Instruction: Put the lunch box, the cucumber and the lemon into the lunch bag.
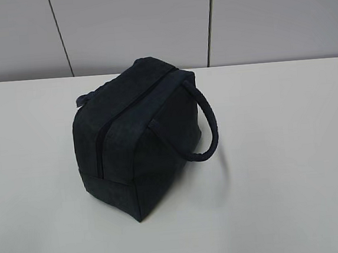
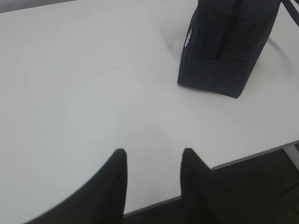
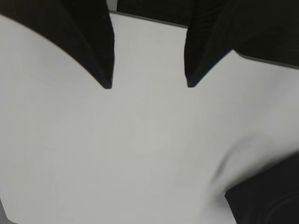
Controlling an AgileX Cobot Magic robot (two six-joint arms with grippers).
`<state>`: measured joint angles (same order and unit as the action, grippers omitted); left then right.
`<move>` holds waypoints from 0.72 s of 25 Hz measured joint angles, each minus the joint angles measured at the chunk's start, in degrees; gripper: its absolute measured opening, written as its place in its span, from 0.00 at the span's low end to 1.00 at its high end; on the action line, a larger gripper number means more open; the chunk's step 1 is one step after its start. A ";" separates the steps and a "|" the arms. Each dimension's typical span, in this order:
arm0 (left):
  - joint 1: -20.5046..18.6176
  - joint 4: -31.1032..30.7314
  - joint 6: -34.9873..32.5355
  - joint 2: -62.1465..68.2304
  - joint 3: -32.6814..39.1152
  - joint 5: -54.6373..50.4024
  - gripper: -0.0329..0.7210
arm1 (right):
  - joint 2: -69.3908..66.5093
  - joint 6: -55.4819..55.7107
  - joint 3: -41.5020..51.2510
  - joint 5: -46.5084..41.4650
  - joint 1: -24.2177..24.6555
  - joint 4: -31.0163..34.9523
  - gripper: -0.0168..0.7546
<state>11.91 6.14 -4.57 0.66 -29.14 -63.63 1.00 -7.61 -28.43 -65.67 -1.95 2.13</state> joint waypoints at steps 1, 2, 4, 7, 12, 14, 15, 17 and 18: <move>0.00 0.00 0.00 0.00 0.00 0.00 0.38 | 0.00 0.00 0.00 0.00 0.00 0.00 0.50; 0.00 0.00 0.00 0.00 0.00 0.00 0.38 | 0.00 0.00 0.00 0.00 0.00 0.00 0.50; 0.00 0.00 0.00 0.00 0.00 0.00 0.38 | 0.00 0.00 0.00 0.00 -0.24 0.00 0.50; 0.00 0.00 0.00 0.00 0.00 0.00 0.38 | 0.00 0.00 0.00 0.00 -2.24 0.00 0.50; 0.00 0.00 0.00 0.00 0.00 0.00 0.38 | 0.00 0.00 0.00 0.00 -5.78 0.00 0.50; 0.00 0.00 0.00 0.00 0.00 0.00 0.38 | 0.00 0.00 0.00 0.00 -5.92 0.00 0.50; 0.00 0.00 0.00 0.00 0.00 0.00 0.38 | 0.00 0.00 0.00 0.00 -5.92 0.00 0.50; 0.00 0.00 0.00 0.00 0.00 0.00 0.38 | 0.00 0.00 0.00 0.00 -5.92 0.00 0.50; 0.00 0.00 0.00 0.00 0.00 0.00 0.38 | 0.00 0.00 0.00 0.00 -5.92 0.00 0.50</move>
<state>11.91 6.14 -4.57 0.66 -29.14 -63.63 1.00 -7.61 -28.43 -65.67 -7.86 2.13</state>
